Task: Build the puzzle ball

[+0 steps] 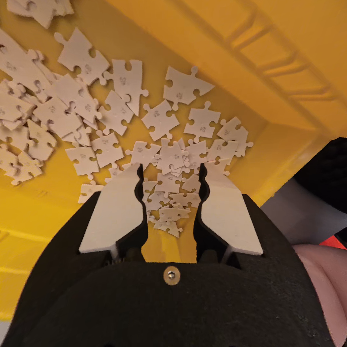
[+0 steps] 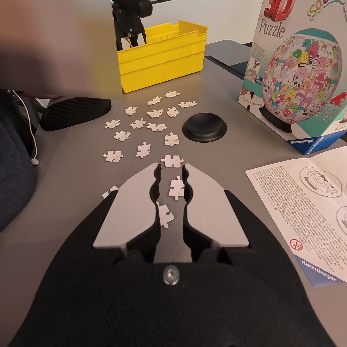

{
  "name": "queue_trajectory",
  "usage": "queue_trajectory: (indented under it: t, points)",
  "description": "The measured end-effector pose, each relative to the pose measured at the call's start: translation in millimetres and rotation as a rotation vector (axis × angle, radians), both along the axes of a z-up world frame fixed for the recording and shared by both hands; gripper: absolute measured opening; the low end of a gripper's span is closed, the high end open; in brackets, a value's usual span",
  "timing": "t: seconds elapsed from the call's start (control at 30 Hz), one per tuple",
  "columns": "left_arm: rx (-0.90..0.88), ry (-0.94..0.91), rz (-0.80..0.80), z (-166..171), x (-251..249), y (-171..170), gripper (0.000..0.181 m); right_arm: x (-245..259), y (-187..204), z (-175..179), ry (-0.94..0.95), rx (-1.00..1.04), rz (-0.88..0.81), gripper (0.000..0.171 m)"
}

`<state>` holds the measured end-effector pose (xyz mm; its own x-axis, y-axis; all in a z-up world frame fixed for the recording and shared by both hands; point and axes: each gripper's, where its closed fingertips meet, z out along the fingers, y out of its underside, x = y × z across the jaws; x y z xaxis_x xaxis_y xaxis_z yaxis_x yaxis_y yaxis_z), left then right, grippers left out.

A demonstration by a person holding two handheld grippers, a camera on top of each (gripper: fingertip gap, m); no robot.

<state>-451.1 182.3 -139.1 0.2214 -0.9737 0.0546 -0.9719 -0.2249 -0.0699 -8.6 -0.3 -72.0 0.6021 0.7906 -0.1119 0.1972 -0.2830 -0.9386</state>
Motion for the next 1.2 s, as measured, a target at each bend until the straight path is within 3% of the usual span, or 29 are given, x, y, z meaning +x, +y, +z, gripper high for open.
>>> queue_trajectory:
  t: [0.13, 0.3, 0.8, 1.2]
  points:
    - [0.019, 0.054, -0.024, -9, -1, 2, 0.059, -2, -1, -3, -0.01, -0.009, 0.008, 0.022]
    - [0.045, 0.078, -0.035, -11, -3, 5, 0.041, -3, -1, -4, -0.014, -0.014, 0.011, 0.022]
    - [0.116, -0.083, 0.086, 19, -4, 26, 0.041, -4, 0, -8, -0.029, -0.028, 0.012, 0.022]
    - [0.131, -0.023, 0.077, 14, -14, 27, 0.041, -3, -1, -9, -0.035, -0.029, 0.01, 0.022]
